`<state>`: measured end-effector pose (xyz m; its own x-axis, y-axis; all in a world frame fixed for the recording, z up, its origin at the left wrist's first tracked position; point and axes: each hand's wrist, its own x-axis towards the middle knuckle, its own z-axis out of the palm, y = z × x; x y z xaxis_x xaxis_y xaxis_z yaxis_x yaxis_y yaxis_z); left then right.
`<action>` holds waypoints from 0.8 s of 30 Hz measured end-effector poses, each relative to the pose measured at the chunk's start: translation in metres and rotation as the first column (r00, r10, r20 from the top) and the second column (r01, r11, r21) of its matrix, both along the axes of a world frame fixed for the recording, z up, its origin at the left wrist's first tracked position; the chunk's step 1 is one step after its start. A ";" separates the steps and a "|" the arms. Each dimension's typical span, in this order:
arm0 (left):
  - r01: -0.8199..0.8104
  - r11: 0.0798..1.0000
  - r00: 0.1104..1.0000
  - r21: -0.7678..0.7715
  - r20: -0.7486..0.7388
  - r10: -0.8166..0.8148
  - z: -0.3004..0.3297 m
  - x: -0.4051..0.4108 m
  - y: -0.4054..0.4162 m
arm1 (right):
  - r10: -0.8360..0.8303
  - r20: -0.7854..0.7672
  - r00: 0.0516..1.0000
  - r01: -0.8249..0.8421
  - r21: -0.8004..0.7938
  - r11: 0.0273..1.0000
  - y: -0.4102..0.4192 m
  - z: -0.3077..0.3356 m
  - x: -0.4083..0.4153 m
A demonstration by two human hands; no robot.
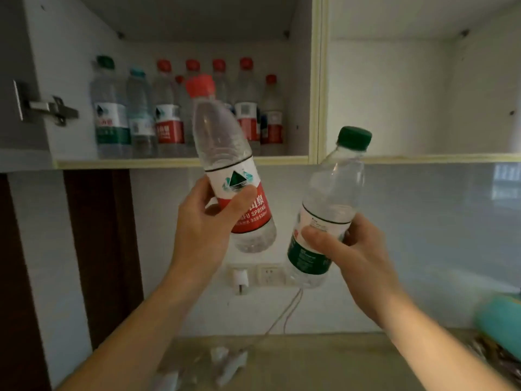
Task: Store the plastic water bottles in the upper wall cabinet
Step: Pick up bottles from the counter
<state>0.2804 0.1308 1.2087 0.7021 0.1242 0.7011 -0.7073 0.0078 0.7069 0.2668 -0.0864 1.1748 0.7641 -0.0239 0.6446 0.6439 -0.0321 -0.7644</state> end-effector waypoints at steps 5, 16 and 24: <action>-0.037 0.998 0.992 0.053 0.120 0.031 0.107 0.007 -0.008 | -0.026 0.111 0.994 0.015 0.099 0.995 -0.021 0.072 0.002; -0.116 0.943 0.965 0.312 -0.188 0.181 0.172 0.105 -0.056 | -0.153 0.075 0.985 0.137 0.183 0.974 -0.065 0.110 0.022; -0.184 0.867 0.962 0.463 -0.098 0.257 0.172 0.147 -0.072 | -0.226 0.044 0.973 0.218 0.143 0.965 -0.076 0.134 0.043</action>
